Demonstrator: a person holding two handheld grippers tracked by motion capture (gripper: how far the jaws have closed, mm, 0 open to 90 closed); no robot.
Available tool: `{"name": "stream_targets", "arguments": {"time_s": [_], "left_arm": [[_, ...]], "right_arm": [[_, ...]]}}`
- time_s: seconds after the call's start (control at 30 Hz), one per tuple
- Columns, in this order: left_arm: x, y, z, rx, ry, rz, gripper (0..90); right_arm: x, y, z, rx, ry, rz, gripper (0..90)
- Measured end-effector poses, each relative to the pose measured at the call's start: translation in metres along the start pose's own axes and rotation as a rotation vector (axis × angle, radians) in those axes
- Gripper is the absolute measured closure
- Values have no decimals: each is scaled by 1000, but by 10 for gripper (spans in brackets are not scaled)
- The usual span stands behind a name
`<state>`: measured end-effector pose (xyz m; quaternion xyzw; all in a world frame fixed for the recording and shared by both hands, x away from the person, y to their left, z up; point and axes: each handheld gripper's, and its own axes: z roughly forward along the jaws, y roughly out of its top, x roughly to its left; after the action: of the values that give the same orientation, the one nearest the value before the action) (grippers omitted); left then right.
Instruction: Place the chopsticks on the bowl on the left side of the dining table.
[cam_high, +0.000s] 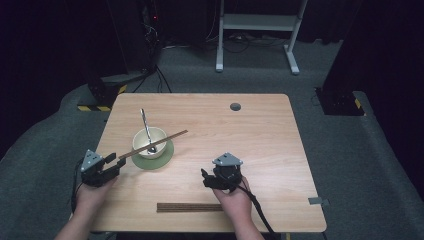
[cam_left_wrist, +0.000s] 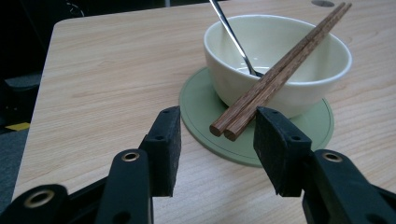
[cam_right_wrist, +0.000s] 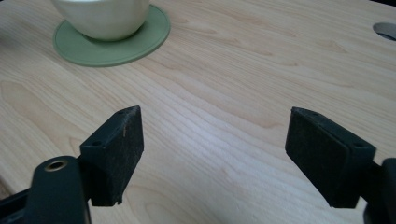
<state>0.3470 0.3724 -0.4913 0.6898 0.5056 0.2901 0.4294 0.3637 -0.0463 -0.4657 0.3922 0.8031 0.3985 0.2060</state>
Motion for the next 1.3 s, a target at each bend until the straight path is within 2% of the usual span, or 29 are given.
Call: {"name": "stream_targets", "arguments": {"time_s": [0.13,0.23,0.37,0.53,0.77,0.83,0.93,1.17,1.3], "left_arm": [[3,0,2,1,-2,-19,509],[6,2,2,-6,2,-49,510],[9,3,3,-14,8,-73,516],[8,3,5,-14,17,-59,536],[7,4,6,-31,53,-46,558],[8,4,7,-32,58,-46,577],[8,4,9,-38,69,-47,591],[11,5,17,-35,78,-70,615],[14,7,18,-48,79,-91,617]], "right_arm": [[4,7,14,23,-2,3,251],[7,13,20,1,-10,-10,316],[13,23,28,-4,-19,-34,336],[21,33,42,-3,-35,-51,347],[20,49,63,-56,-33,-5,437],[18,53,70,-50,-32,18,451],[16,59,82,-46,-46,23,475],[16,71,106,-33,-50,29,471],[16,72,117,-20,-38,57,414]]}}
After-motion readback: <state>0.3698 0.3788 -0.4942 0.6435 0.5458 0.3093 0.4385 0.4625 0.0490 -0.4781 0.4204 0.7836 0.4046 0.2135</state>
